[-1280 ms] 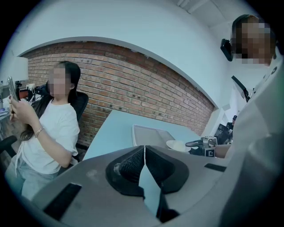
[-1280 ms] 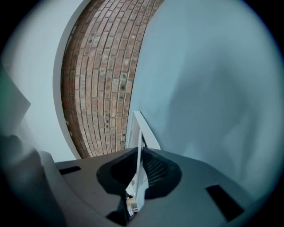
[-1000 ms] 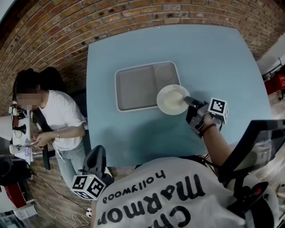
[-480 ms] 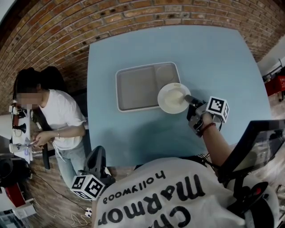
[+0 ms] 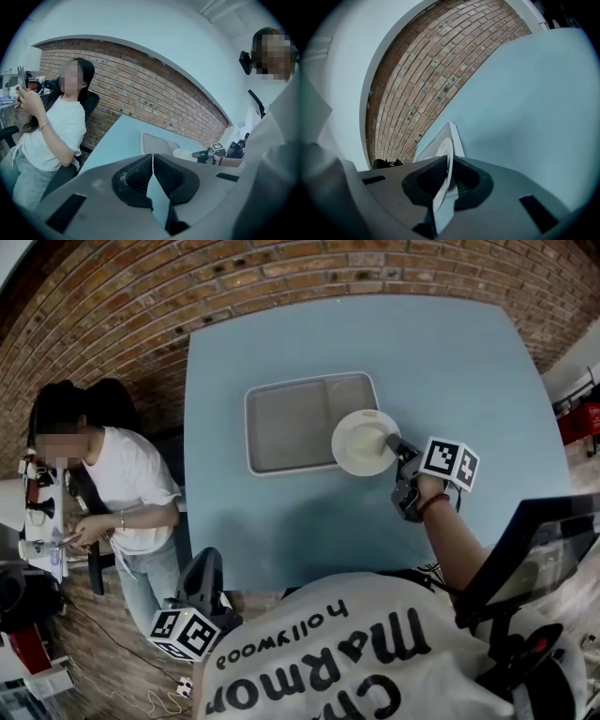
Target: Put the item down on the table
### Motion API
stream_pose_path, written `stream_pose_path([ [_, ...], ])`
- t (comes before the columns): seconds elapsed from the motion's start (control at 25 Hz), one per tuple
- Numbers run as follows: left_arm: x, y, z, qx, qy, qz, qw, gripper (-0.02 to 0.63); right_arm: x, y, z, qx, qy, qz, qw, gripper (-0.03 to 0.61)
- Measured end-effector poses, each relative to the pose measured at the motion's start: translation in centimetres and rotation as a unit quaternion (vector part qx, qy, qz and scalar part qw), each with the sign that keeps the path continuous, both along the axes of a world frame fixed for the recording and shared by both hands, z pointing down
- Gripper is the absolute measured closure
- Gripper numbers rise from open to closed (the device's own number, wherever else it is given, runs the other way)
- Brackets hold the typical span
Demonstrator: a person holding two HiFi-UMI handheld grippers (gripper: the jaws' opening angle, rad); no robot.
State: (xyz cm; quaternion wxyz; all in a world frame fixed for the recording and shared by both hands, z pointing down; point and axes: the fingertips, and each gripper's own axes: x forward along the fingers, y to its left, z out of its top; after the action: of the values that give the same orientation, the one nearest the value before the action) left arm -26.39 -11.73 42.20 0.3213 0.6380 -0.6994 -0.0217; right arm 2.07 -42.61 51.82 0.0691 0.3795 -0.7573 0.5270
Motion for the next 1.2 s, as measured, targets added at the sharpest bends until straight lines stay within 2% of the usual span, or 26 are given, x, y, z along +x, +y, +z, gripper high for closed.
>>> stream_pose_path([
  [0.24, 0.0, 0.3, 0.1, -0.003, 0.002, -0.005, 1.0000, 0.600, -0.1, -0.4, 0.2, 0.014, 0.030, -0.005, 0.999, 0.552],
  [0.48, 0.2, 0.3, 0.2, -0.004, 0.002, -0.004, 1.0000, 0.600, -0.5, -0.9, 0.8, 0.051, 0.085, -0.036, 0.994, 0.532],
  [0.64, 0.2, 0.3, 0.3, -0.005, 0.004, -0.005, 1.0000, 0.600, -0.7, -1.1, 0.9, 0.091, 0.144, -0.061, 0.984, 0.511],
  [0.8, 0.2, 0.3, 0.2, -0.007, 0.005, -0.007, 0.9999, 0.600, -0.8, -1.3, 1.0, 0.140, 0.209, -0.093, 0.963, 0.497],
  [1.2, 0.4, 0.5, 0.6, -0.009, 0.007, -0.011, 0.9999, 0.600, -1.2, -2.0, 1.3, 0.157, 0.237, -0.117, 0.951, 0.491],
])
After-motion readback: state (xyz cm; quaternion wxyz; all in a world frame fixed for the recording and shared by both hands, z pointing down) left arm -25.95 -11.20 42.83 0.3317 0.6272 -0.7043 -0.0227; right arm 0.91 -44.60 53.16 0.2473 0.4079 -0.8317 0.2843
